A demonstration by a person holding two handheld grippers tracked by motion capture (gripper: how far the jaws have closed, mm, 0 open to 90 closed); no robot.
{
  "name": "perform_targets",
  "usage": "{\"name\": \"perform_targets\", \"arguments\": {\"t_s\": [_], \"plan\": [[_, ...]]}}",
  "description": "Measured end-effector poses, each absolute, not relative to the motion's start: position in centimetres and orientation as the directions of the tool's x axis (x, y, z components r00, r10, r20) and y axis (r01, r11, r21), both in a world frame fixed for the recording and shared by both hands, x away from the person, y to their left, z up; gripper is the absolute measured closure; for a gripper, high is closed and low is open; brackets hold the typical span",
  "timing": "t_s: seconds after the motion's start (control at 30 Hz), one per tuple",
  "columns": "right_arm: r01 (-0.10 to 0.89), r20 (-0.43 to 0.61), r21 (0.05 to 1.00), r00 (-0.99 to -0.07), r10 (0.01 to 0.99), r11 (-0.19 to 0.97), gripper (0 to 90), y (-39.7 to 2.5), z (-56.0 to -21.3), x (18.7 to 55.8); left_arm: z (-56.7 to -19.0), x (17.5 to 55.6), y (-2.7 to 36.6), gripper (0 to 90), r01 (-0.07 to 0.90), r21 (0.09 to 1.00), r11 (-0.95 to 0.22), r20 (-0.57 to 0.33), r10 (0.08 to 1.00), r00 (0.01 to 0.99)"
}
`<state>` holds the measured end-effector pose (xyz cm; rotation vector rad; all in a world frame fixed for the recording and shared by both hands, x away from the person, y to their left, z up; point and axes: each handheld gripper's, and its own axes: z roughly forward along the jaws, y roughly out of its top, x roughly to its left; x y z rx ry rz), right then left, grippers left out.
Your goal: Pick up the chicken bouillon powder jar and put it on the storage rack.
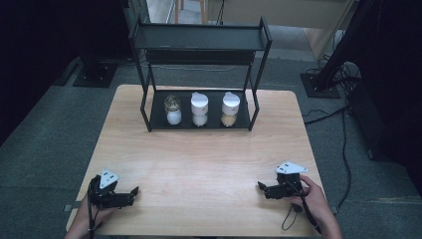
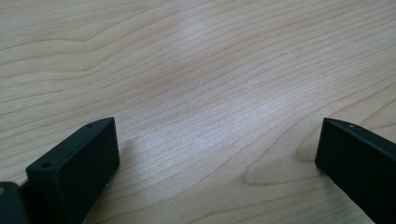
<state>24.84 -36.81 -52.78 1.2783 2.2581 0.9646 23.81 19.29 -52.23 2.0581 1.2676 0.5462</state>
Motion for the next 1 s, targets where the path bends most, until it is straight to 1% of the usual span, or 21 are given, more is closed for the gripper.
{"name": "perform_targets", "arguments": {"t_s": [1.0], "plan": [[0.623,0.012,0.717,-0.459,0.888,0.312,0.0,-40.2,-52.8,22.0,-52.2,23.8,19.3,0.0,0.625,0.713,-0.318,0.013,0.897,0.443]]}}
